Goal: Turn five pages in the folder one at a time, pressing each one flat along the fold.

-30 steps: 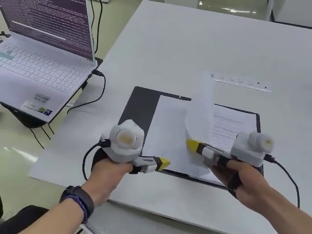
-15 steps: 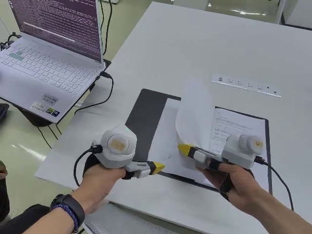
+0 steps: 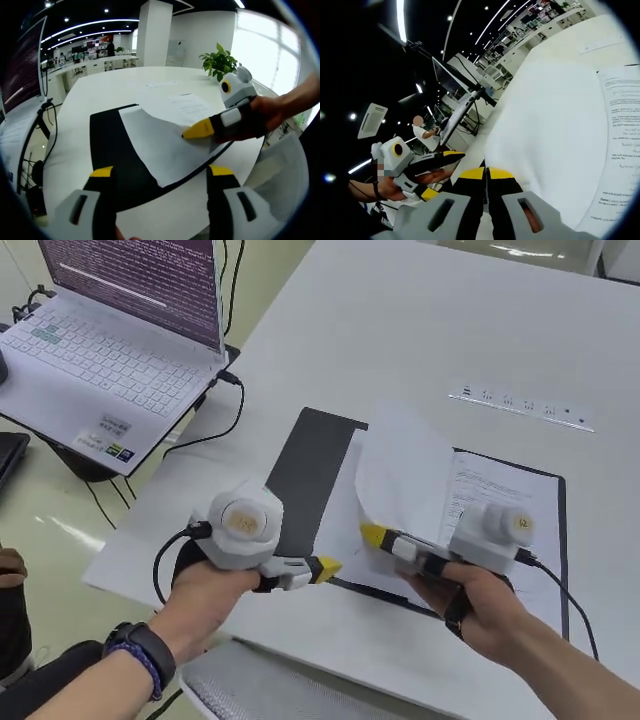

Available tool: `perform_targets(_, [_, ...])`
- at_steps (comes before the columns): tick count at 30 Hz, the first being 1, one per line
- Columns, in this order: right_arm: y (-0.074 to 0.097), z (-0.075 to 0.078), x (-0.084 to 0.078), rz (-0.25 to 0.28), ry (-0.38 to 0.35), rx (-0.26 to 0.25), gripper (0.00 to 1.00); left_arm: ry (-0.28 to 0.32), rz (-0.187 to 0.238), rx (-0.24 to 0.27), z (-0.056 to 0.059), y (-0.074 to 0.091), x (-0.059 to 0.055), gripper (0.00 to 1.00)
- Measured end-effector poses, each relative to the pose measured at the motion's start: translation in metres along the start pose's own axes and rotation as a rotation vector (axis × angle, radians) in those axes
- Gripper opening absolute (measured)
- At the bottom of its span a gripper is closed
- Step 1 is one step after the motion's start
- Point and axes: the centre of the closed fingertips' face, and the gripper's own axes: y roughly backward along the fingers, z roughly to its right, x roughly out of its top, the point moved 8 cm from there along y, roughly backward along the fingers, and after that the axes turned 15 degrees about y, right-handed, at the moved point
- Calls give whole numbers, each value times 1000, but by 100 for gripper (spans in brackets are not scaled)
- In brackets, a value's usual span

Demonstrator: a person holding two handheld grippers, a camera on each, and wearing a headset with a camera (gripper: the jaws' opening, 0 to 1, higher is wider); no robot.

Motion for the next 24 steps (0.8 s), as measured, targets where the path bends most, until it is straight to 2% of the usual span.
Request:
perform_targets(15, [-21,2,-7,-10,-68,-21,0,14,-5,0,-2,0,-5,74])
perform_targets(24, [-36,5,-15,-30,-129,-53,0,24,-4,1,-4,1,-8,73])
